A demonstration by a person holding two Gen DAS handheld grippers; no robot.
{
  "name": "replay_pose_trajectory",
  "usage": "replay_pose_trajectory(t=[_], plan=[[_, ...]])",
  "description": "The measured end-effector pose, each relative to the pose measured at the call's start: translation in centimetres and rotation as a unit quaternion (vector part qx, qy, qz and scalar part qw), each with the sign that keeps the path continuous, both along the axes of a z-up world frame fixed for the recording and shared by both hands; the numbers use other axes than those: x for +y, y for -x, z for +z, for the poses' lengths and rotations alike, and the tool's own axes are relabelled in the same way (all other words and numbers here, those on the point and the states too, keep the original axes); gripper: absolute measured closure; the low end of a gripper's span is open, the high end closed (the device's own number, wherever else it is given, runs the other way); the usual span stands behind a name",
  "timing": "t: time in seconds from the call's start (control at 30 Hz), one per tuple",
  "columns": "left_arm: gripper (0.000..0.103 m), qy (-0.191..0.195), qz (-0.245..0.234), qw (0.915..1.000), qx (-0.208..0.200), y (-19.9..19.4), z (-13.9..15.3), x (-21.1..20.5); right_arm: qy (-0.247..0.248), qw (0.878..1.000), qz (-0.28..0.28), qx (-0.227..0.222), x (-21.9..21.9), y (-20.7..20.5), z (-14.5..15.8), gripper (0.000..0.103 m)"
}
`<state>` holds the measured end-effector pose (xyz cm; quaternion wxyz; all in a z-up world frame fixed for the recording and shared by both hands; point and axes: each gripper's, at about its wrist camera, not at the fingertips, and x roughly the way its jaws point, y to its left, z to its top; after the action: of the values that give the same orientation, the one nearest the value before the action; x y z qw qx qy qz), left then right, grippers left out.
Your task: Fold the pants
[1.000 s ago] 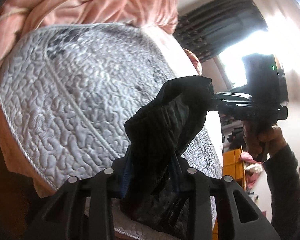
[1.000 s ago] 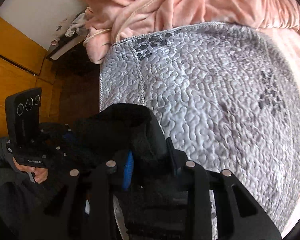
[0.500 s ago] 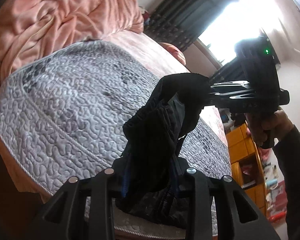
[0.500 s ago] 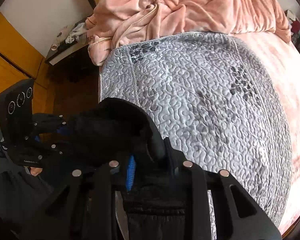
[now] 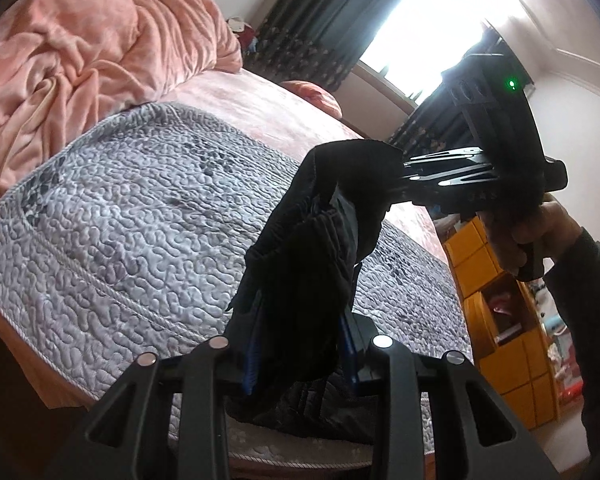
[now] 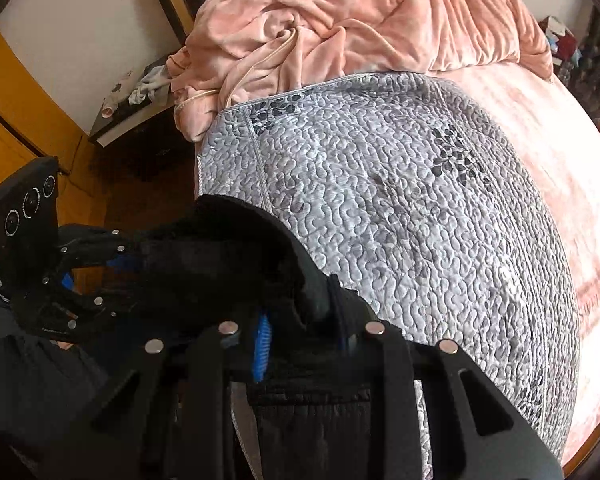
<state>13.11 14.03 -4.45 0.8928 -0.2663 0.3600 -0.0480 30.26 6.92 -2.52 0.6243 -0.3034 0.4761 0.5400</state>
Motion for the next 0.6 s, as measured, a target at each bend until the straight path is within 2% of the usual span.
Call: replay_pose_trajectory(t=[0.6], plan=[[0.071, -0.064, -0.069, 0.9955, -0.017, 0.1, 2.7, -6.1, -0.025, 0.999, -0.035, -0.025, -6.8, 1.4, 2.2, 0.079]])
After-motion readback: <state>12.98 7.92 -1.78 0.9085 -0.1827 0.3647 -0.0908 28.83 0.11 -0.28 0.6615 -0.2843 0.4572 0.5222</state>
